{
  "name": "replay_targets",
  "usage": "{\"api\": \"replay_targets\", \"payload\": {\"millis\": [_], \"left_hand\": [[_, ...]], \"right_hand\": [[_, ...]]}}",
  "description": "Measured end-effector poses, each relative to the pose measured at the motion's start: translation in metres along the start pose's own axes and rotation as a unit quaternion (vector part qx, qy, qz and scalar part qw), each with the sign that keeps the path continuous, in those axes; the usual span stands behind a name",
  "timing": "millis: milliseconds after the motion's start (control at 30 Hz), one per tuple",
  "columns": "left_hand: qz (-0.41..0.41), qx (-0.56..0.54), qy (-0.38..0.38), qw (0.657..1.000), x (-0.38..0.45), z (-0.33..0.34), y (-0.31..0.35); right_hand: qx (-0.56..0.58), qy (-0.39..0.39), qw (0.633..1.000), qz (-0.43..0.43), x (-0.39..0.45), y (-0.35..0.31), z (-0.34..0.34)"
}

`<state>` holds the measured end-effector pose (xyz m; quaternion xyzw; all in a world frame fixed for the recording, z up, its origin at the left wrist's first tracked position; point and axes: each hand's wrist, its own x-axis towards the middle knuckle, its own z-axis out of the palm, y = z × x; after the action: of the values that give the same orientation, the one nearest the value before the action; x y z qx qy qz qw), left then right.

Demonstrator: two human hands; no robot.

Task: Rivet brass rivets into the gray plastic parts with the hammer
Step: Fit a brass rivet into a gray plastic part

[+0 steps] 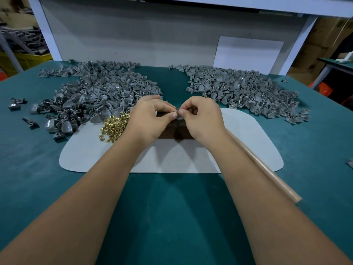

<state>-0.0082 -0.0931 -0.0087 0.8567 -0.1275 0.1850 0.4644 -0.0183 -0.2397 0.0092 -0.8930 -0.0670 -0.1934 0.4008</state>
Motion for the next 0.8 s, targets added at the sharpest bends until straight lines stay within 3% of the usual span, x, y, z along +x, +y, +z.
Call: {"api": "replay_targets", "payload": {"millis": [567,733,800], "left_hand": [[-0.048,-0.036,-0.021,0.998,-0.003,-0.004,0.004],[-0.044,-0.018,-0.014,0.999,-0.005,0.0,0.004],[-0.052,-0.02,-0.011,0.998,-0.005,0.0,0.003]], "right_hand": [[-0.066,0.006,0.998,0.003,-0.002,-0.007,0.002],[-0.032,0.018,0.999,-0.026,-0.007,-0.002,-0.001],[0.046,0.046,0.998,0.013,-0.006,-0.001,-0.004]]}}
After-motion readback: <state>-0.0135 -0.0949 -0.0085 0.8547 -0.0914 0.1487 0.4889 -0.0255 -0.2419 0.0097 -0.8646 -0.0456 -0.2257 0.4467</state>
